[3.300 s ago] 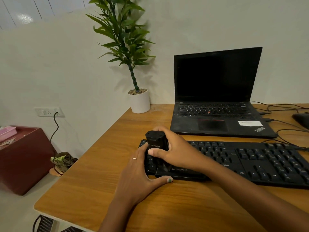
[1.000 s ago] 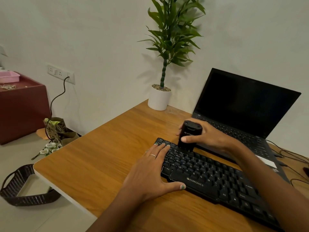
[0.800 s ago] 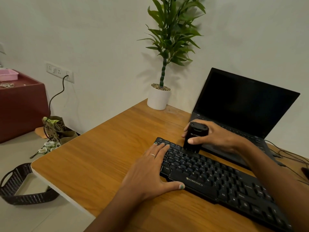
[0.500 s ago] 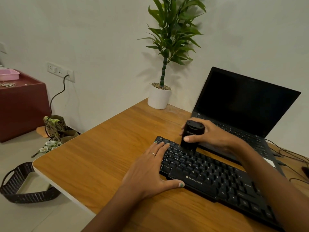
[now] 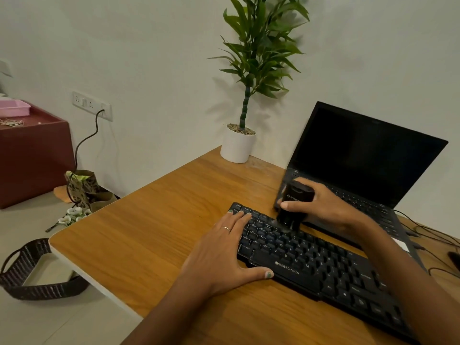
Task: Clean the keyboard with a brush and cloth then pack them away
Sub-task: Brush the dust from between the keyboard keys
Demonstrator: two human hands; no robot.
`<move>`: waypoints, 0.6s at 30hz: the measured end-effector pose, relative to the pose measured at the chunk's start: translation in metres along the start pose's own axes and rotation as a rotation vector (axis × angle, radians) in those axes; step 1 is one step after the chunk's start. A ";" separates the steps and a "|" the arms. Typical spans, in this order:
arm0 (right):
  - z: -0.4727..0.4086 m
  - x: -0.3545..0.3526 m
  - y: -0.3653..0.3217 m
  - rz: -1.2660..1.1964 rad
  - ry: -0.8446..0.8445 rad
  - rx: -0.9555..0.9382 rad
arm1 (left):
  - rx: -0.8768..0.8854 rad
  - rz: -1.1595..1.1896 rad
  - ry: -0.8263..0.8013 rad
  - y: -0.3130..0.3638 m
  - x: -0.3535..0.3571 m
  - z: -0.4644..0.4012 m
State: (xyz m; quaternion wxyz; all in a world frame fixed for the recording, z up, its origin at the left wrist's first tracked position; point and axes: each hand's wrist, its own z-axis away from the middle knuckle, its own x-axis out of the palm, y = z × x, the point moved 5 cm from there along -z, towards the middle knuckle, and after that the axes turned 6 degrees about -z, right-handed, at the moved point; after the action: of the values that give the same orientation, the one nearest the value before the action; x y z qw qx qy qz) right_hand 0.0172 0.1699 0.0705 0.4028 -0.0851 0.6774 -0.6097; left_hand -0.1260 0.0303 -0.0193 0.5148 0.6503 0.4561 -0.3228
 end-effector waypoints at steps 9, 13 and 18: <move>-0.008 0.016 -0.003 0.245 0.374 -0.125 | 0.006 -0.006 -0.004 0.000 0.000 0.000; 0.001 0.015 0.000 0.118 0.266 0.009 | 0.002 0.006 -0.016 0.000 0.001 -0.001; 0.008 0.013 0.000 0.139 0.475 -0.067 | 0.003 -0.002 -0.001 0.000 0.001 0.000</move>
State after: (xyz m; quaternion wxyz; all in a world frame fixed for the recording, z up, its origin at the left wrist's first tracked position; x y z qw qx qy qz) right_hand 0.0139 0.1561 0.0655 0.2703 0.0940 0.7770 -0.5607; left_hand -0.1259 0.0310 -0.0203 0.5138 0.6505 0.4558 -0.3243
